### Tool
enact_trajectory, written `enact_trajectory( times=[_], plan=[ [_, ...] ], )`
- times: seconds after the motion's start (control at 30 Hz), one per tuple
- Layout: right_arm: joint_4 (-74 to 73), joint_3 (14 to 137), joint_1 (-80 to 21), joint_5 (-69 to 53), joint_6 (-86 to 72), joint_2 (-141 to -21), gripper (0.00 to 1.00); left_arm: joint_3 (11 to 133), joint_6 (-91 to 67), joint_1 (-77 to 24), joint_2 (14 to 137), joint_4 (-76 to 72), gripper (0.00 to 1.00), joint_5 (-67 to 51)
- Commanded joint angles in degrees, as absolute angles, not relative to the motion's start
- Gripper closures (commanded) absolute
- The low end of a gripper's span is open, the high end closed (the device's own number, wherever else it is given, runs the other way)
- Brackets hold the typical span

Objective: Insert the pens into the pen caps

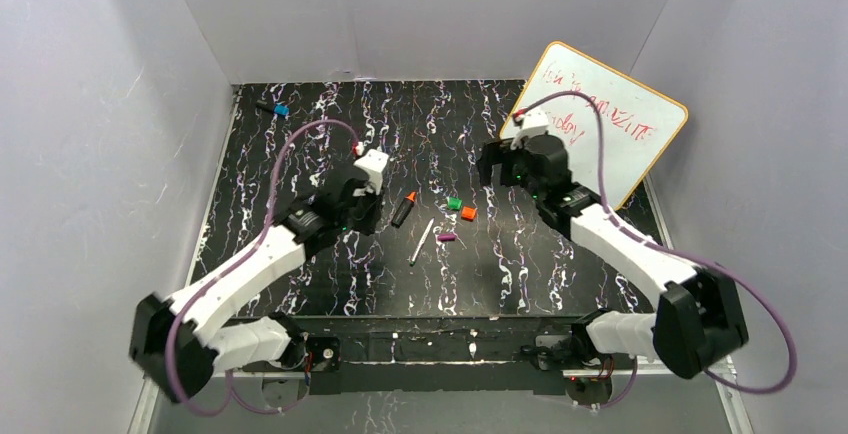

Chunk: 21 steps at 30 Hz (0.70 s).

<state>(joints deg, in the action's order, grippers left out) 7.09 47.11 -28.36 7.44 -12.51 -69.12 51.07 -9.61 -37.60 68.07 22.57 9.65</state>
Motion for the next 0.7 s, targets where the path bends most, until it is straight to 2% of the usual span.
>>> enact_trajectory(
  times=[0.0,0.17,0.23,0.3,0.43,0.53,0.67],
  plan=[
    [6.75,54.31,-34.28,16.9,-8.05,-74.11,0.01,45.85,-4.44,-37.22,58.43,18.5,1.0,5.74],
    [3.58,64.21,-42.29,28.38,2.75,-79.69,0.01,43.01,-5.41,-37.09,54.16,15.84,1.0,2.97],
    [14.28,59.97,-43.75,24.36,6.35,-78.14,0.01,43.23,-5.36,-37.08,53.61,15.85,1.0,2.65],
    [22.65,55.07,-43.7,22.36,2.02,-75.73,0.01,43.48,-5.36,-37.09,53.23,15.85,1.0,2.55],
    [9.13,64.35,-38.98,10.34,-18.69,-79.33,0.01,43.47,-5.84,-37.09,51.93,16.03,1.0,2.43],
    [0.61,69.76,-38.78,16.68,-40.98,-82.69,0.01,43.37,-6.02,-37.07,50.58,16.15,1.0,2.98],
    [-10.32,68.66,-38.61,24.67,-76.27,-83.38,0.03,43.5,-6.51,-37.08,48.73,16.62,1.0,5.07]
  ],
)
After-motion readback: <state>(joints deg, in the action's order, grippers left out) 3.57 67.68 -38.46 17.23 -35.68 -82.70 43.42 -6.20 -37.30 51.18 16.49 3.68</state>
